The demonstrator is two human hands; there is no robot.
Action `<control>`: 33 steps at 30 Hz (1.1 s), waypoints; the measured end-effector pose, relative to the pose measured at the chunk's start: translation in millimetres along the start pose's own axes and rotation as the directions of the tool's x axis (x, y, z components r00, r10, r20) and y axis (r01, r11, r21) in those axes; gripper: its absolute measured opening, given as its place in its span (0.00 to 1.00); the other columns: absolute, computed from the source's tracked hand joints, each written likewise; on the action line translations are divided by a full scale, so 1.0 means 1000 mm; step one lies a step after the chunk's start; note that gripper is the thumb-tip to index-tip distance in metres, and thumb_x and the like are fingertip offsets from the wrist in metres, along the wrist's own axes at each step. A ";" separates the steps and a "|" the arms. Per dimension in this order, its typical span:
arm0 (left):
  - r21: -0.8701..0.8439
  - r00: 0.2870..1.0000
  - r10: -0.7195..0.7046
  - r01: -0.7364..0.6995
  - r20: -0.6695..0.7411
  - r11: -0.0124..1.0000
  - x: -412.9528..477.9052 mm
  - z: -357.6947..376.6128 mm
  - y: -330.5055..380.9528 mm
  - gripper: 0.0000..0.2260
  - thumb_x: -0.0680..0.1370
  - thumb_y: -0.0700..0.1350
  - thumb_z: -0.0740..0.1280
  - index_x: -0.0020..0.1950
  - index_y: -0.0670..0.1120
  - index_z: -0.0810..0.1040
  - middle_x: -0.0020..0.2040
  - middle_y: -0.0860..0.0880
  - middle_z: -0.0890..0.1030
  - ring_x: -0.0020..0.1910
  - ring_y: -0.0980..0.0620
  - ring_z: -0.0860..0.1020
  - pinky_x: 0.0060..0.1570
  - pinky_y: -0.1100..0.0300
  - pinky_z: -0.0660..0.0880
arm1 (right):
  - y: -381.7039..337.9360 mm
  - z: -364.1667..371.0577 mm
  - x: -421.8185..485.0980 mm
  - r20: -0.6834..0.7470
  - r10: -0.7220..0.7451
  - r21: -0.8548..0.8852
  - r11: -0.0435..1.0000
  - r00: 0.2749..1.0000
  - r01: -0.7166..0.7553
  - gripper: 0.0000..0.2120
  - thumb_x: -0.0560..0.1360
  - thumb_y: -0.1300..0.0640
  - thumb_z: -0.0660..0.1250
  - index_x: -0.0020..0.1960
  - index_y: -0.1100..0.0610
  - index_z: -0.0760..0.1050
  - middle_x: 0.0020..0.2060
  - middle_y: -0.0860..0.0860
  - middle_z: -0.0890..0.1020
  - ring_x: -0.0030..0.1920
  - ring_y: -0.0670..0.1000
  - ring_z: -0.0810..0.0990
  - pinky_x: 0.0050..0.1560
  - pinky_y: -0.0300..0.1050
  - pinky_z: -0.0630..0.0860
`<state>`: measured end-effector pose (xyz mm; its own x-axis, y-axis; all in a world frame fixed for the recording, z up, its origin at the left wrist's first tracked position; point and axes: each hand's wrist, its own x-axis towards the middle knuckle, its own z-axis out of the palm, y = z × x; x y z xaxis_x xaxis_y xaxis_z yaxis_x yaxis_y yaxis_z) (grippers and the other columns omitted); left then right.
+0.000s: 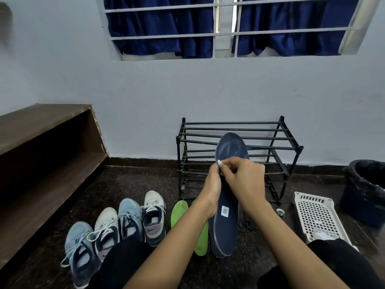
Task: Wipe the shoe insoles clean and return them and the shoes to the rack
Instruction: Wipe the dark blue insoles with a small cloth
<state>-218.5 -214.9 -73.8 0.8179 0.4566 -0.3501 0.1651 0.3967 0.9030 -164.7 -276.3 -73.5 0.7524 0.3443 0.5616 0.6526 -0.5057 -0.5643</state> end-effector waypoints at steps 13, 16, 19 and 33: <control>-0.027 0.998 -0.061 0.061 0.009 0.998 0.003 -0.004 0.005 0.25 0.83 0.59 0.50 0.50 0.45 0.82 0.36 0.45 0.84 0.39 0.48 0.82 0.35 0.59 0.77 | 0.002 -0.001 -0.001 0.076 -0.040 0.063 0.997 0.996 0.035 0.07 0.73 0.54 0.68 0.50 0.47 0.82 0.39 0.46 0.85 0.44 0.51 0.82 0.53 0.54 0.74; -0.036 0.998 -0.066 0.066 -0.015 0.997 0.001 -0.006 0.008 0.29 0.83 0.61 0.47 0.47 0.45 0.82 0.40 0.44 0.84 0.44 0.47 0.82 0.43 0.56 0.79 | 0.000 -0.001 -0.006 0.121 -0.108 0.005 0.994 0.987 0.108 0.12 0.74 0.56 0.68 0.55 0.46 0.81 0.44 0.45 0.85 0.49 0.52 0.80 0.53 0.49 0.69; -0.043 0.998 -0.059 0.058 -0.013 0.997 -0.001 -0.003 0.006 0.30 0.82 0.63 0.45 0.51 0.46 0.82 0.48 0.43 0.84 0.52 0.46 0.81 0.53 0.53 0.78 | 0.002 -0.006 -0.003 0.054 -0.161 -0.121 0.979 0.986 0.166 0.12 0.73 0.54 0.70 0.55 0.43 0.81 0.42 0.44 0.85 0.48 0.52 0.77 0.46 0.47 0.57; 0.002 0.996 -0.081 0.081 0.048 0.997 -0.003 -0.002 -0.001 0.28 0.83 0.61 0.48 0.58 0.45 0.80 0.45 0.43 0.84 0.43 0.48 0.82 0.37 0.59 0.78 | 0.004 -0.008 0.005 -0.012 -0.094 -0.225 0.970 0.995 0.089 0.03 0.71 0.50 0.71 0.44 0.43 0.82 0.35 0.44 0.81 0.47 0.50 0.71 0.43 0.45 0.50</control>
<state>-222.2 -215.6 -73.9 0.8272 0.3846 -0.4097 0.2316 0.4310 0.8721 -158.6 -283.2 -68.2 0.6864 0.3808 0.6196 0.6802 -0.6377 -0.3615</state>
